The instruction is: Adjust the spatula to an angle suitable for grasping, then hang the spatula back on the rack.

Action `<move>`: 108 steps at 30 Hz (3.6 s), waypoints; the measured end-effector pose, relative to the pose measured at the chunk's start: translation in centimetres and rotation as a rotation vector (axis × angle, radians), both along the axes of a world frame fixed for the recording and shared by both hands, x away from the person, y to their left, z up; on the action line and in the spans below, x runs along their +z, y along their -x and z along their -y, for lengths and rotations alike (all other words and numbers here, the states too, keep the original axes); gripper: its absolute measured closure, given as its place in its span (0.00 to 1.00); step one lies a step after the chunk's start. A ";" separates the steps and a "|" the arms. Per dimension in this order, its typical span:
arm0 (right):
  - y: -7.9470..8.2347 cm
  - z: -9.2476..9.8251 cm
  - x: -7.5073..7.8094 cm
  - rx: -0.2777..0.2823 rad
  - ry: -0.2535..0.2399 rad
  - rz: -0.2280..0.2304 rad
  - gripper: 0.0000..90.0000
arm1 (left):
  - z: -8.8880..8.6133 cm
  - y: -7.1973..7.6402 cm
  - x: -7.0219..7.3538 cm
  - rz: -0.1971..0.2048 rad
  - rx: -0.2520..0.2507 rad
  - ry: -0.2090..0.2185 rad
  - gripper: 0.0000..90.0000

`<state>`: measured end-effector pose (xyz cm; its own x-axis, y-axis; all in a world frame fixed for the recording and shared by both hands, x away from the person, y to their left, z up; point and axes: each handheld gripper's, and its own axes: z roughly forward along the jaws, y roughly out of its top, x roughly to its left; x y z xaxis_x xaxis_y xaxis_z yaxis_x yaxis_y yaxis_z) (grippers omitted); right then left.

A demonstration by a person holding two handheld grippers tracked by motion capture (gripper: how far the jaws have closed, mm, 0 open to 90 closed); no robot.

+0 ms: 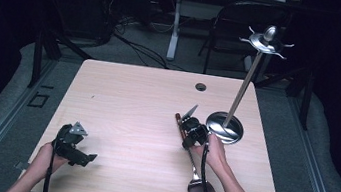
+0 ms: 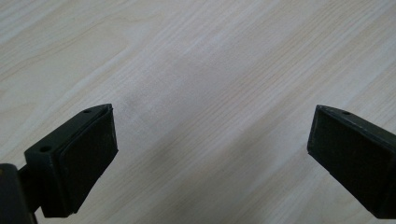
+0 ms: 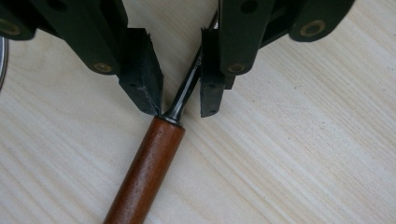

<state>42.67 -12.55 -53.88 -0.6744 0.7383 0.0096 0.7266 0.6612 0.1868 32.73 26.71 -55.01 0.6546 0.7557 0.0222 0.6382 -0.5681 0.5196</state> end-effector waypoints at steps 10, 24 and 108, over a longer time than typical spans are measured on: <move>0.1 0.2 -0.2 -0.032 -0.005 0.036 0.88 | 0.0 0.0 0.0 0.000 -0.001 0.000 0.02; -0.3 0.5 -0.5 -0.100 -0.017 0.045 0.91 | 0.2 0.0 0.0 0.002 -0.007 -0.003 0.02; 4.3 8.1 8.5 -0.045 -0.425 0.457 0.94 | 0.4 -0.1 0.0 0.002 -0.023 -0.003 0.02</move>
